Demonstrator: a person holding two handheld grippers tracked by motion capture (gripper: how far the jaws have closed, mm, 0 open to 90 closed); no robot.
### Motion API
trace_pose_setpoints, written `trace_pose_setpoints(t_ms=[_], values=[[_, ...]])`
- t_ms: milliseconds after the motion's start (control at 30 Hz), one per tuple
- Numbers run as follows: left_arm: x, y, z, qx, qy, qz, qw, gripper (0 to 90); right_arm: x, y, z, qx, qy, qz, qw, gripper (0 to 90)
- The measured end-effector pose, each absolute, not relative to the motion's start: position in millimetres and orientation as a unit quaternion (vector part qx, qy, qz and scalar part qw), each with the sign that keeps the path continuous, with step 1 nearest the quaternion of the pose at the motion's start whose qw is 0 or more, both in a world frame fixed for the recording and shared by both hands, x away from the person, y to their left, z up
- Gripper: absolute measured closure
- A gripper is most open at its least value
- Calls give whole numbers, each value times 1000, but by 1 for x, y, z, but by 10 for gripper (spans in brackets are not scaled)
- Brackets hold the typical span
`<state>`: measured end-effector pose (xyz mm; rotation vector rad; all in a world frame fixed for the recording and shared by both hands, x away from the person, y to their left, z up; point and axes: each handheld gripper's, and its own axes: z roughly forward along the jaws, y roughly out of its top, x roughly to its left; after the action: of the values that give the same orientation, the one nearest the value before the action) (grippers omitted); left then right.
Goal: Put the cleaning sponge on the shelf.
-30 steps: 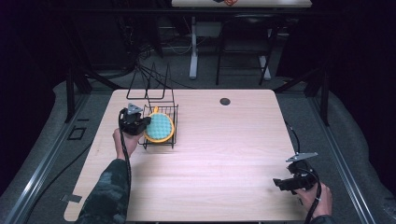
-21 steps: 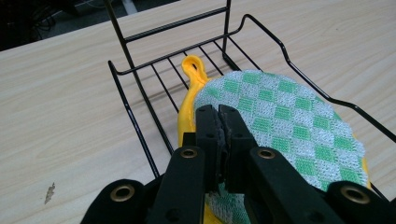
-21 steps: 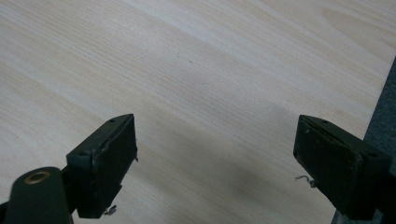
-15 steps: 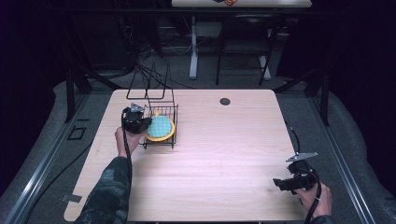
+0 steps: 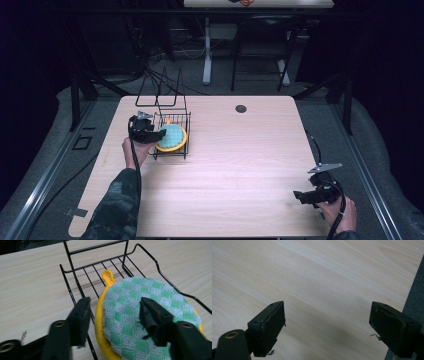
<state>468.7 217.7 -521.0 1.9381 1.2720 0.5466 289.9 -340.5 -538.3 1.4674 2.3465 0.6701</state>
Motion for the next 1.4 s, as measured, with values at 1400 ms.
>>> trace_pose_setpoints(t_ms=[1400], values=[[377,226,-498,748,500,238,365,1,289,-340,-538,510,815,232,145,129]])
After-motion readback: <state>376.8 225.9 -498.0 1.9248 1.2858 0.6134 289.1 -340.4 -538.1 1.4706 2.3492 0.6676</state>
